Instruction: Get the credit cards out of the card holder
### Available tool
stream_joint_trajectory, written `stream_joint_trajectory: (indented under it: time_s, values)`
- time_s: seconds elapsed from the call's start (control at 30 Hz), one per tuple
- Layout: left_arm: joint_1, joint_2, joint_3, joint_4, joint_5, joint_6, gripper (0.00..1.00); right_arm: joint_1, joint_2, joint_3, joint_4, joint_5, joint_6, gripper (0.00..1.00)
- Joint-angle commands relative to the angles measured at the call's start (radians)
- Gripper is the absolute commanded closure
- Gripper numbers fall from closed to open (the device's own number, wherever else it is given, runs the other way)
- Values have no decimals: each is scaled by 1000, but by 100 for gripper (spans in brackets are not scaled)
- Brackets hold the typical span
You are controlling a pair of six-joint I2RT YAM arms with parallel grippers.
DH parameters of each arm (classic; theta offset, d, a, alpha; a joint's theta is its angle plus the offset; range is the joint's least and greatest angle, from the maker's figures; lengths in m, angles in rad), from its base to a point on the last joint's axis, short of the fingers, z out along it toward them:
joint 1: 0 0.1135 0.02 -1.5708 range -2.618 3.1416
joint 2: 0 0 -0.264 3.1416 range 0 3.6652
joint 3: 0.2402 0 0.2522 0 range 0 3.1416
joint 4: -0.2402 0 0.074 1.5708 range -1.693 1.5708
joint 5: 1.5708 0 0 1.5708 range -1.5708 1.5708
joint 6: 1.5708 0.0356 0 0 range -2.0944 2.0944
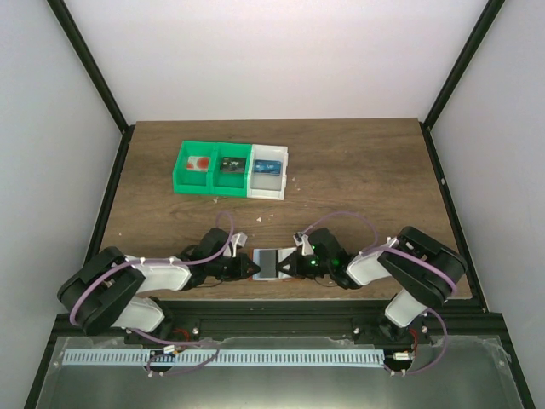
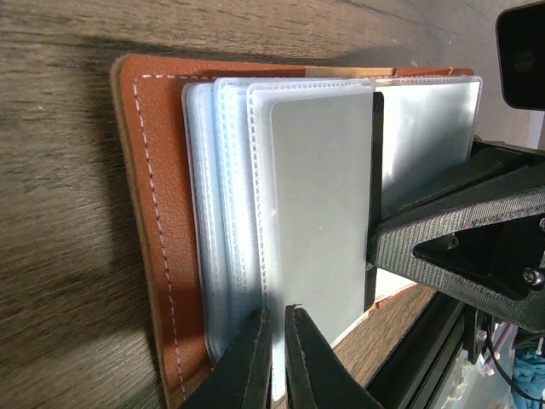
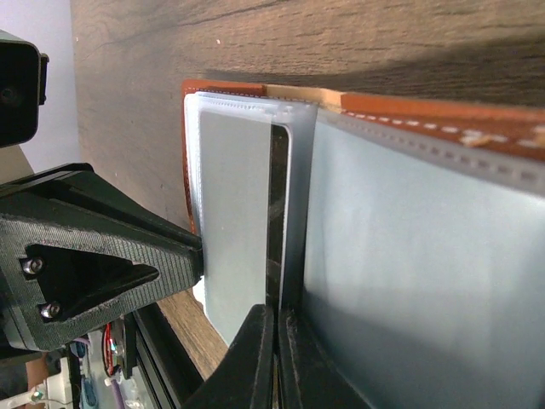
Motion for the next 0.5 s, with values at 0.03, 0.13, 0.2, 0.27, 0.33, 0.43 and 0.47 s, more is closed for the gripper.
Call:
stream_joint_trajectory:
  time_s: [0.03, 0.13, 0.2, 0.27, 0.33, 0.43, 0.47]
  values:
    - [-5, 43, -14, -52, -65, 15, 92, -9, -3, -10, 23, -10, -20, 99]
    - [-5, 52, -13, -53, -72, 15, 92, -11, -8, -18, 25, -7, -19, 99]
    - [-5, 54, -15, -53, -74, 15, 92, -12, -11, -23, 28, -6, -17, 100]
    - [-4, 54, -16, -53, -76, 14, 92, -15, -18, -32, 26, -1, -17, 98]
    - [-5, 54, -14, -56, -79, 14, 92, -17, -23, -41, 26, -3, -17, 97]
    - [-4, 55, -17, -58, -86, 13, 92, -19, -24, -47, 26, -12, -21, 94]
    - [-4, 57, -17, -60, -88, 14, 92, -19, -24, -47, 27, -15, -25, 94]
